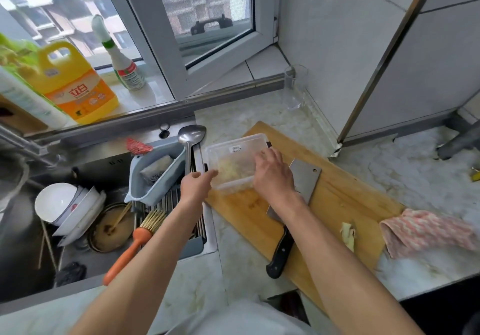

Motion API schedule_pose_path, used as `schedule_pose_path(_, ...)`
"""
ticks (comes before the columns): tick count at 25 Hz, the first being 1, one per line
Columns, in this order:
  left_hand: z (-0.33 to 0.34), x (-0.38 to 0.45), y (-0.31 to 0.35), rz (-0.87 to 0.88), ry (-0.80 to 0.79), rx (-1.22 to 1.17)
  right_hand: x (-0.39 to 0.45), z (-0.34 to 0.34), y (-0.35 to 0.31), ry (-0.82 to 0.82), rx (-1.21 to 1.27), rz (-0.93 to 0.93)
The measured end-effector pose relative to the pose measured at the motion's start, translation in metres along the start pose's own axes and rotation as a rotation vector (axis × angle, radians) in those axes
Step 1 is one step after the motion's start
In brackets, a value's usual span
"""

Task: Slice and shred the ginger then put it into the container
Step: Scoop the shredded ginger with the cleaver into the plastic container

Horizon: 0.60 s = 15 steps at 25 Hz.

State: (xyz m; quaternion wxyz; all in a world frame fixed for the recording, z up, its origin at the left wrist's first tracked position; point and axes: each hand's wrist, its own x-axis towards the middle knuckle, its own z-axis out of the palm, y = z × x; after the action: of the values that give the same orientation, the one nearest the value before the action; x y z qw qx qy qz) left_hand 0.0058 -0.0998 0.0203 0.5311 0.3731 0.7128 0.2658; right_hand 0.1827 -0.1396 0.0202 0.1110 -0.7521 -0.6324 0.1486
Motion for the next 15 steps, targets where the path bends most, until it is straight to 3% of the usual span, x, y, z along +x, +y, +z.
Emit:
schedule_pose_path(3, -0.004, -0.001, 0.001, 0.048, 0.006, -0.08, -0.002, 0.003, 0.002, 0.02, 0.053, -0.004)
schedule_pose_path(8, 0.012, -0.013, 0.002, 0.312, 0.248, 0.234, -0.005, 0.006, 0.001, 0.022, 0.085, 0.023)
schedule_pose_path(12, 0.02, -0.012, 0.001, 0.344, 0.284, 0.3, -0.005, 0.006, 0.0, 0.008, 0.077, 0.01)
schedule_pose_path(15, 0.013, -0.007, 0.002, 0.304, 0.19, 0.258, -0.005, 0.001, 0.009, -0.023, 0.169, -0.002)
